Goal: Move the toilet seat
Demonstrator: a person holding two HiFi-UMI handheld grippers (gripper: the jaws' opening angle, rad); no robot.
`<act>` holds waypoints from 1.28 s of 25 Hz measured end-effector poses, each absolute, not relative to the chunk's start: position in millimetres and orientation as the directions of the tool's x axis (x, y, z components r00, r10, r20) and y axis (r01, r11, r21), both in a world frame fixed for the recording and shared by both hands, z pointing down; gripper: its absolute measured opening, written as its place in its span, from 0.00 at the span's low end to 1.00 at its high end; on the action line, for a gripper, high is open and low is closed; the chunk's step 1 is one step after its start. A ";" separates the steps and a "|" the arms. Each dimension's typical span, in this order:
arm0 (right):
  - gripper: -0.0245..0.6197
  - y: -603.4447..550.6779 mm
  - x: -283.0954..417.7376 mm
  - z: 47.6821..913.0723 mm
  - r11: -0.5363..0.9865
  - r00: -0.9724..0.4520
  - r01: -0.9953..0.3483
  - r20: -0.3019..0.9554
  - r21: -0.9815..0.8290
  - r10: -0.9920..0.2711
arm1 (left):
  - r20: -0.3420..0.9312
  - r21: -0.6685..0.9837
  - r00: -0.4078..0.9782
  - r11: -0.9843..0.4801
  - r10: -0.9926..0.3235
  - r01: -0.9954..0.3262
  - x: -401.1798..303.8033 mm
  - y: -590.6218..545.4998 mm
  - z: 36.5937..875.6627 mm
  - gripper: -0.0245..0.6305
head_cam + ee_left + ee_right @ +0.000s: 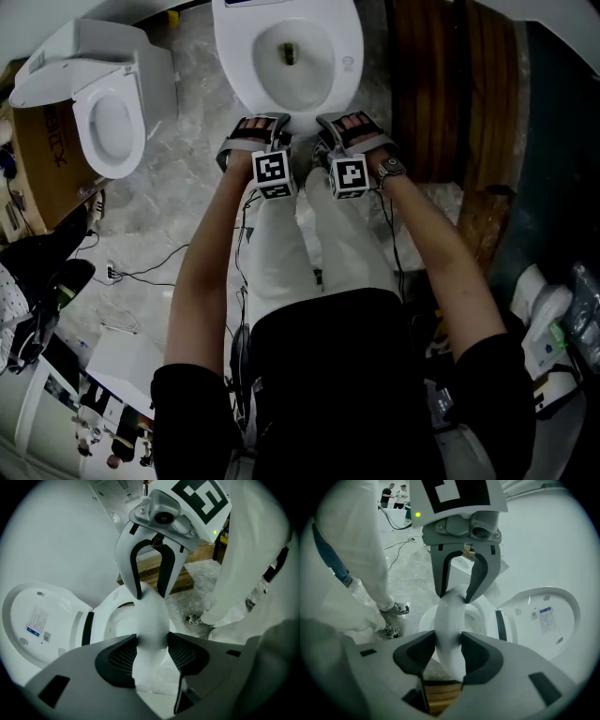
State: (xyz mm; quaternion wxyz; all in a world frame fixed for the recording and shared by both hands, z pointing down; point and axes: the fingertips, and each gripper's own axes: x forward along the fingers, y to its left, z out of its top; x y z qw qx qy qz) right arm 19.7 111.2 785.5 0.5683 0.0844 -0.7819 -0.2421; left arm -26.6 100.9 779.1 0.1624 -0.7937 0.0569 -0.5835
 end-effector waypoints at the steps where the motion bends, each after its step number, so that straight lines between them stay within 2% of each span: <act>1: 0.32 110.2 19.5 783.3 0.864 -0.336 0.151 0.847 0.480 -0.411 | 0.908 -0.324 0.312 -0.941 -0.280 0.098 -26.8 99.8 776.4 0.37; 8: 0.30 94.8 19.6 752.2 0.846 -0.336 0.190 0.843 0.497 -0.420 | 0.904 -0.337 0.318 -0.935 -0.287 0.113 -27.7 88.5 747.2 0.35; 12: 0.30 97.6 21.4 743.3 0.870 -0.353 0.182 0.856 0.458 -0.377 | 0.898 -0.356 0.317 -0.927 -0.306 0.114 -26.1 85.9 731.6 0.33; 32: 0.28 65.5 19.4 684.1 0.897 -0.311 0.180 0.889 0.404 -0.338 | 0.903 -0.371 0.274 -0.923 -0.332 0.106 -29.5 62.3 677.0 0.28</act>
